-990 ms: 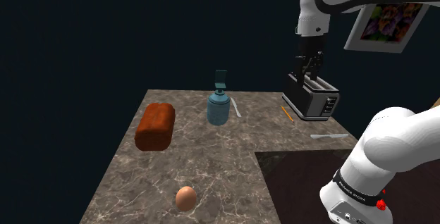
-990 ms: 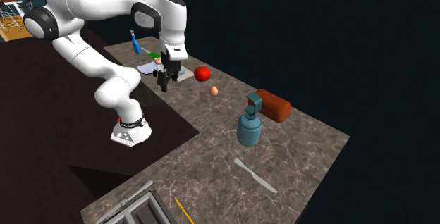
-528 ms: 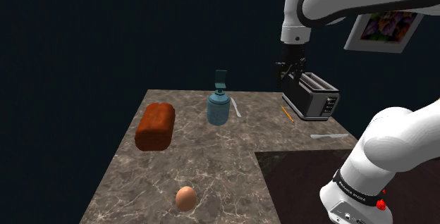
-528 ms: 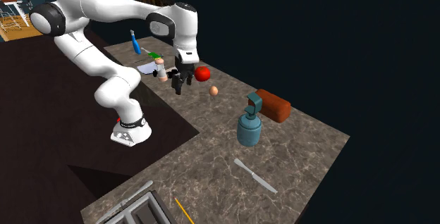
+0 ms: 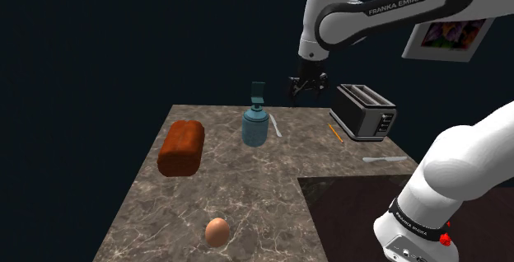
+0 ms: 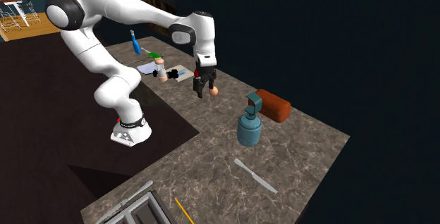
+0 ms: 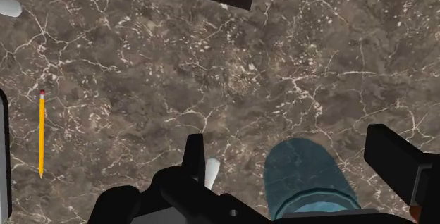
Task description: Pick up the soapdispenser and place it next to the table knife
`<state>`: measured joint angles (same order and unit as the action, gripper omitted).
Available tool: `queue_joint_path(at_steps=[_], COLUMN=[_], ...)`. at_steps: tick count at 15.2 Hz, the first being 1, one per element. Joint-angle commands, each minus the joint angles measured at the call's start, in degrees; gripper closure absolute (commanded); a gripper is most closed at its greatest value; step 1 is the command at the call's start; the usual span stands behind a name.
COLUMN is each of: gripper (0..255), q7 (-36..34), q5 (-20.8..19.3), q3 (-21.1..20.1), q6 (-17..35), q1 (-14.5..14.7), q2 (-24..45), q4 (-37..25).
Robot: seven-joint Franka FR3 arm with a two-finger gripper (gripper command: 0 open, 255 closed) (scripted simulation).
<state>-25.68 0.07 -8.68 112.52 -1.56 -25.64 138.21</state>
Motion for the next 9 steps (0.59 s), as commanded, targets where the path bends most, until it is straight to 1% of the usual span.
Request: queue_joint_path(at_steps=[1, 5, 9], gripper=[0, 0, 0], q7=[-3.54, -11.22, -19.72], q5=[-0.92, -4.21, -9.45], q3=[-1.39, -4.10, -6.22], q6=[4.41, 11.02, 15.96], q1=[-0.67, -2.08, -3.42], q2=[3.58, 10.88, 18.46], q4=[-1.18, -5.20, -10.60])
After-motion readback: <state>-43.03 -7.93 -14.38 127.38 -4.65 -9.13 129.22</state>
